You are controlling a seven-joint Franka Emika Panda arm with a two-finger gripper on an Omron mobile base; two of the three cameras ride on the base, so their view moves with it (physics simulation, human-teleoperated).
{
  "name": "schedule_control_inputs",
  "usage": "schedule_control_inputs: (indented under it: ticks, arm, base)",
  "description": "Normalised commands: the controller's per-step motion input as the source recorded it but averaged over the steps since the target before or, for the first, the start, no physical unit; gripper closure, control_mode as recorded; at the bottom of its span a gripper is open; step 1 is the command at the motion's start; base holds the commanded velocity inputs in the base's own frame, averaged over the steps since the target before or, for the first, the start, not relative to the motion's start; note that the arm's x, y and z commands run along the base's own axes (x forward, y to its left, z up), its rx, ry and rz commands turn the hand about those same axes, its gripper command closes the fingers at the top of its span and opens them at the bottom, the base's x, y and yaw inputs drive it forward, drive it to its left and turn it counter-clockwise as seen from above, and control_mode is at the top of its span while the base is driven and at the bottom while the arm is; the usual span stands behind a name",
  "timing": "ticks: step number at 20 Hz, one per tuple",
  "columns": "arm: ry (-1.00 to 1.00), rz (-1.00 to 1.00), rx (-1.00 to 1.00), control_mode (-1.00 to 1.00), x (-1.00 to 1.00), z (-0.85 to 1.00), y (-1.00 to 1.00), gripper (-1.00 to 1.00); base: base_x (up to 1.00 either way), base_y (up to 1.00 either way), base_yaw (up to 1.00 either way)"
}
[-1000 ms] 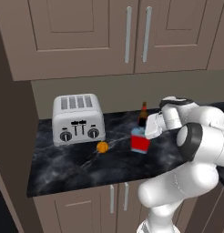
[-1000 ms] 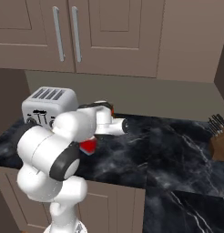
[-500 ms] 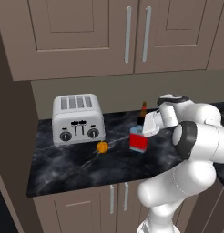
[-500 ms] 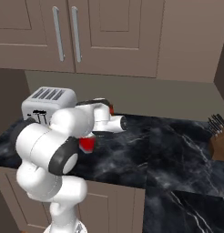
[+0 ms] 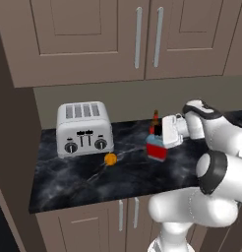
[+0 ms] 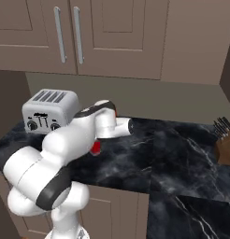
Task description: Place the liquor and beer on the top shelf of the fridge to keep them out of children's reach, and place the orange on lower shelves for easy access.
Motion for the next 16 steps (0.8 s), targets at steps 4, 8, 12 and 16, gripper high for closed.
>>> schedule_control_inputs:
  ticks: [4,8,12,16]
  arm:
    - [-0.37,0.15,-0.02,-1.0,-0.69,0.8,0.01,1.0]
    - [-0.27,0.12,-0.11,-1.0,-0.81,0.88,0.03,1.0]
    - [-0.15,0.08,-0.12,-1.0,-0.83,0.83,0.07,1.0]
    - [-0.02,0.04,-0.14,-1.0,-0.77,0.64,0.09,1.0]
  base:
    - [0.0,0.0,0.0]
    - [0.0,0.0,0.0]
    - [0.0,0.0,0.0]
    - [0.0,0.0,0.0]
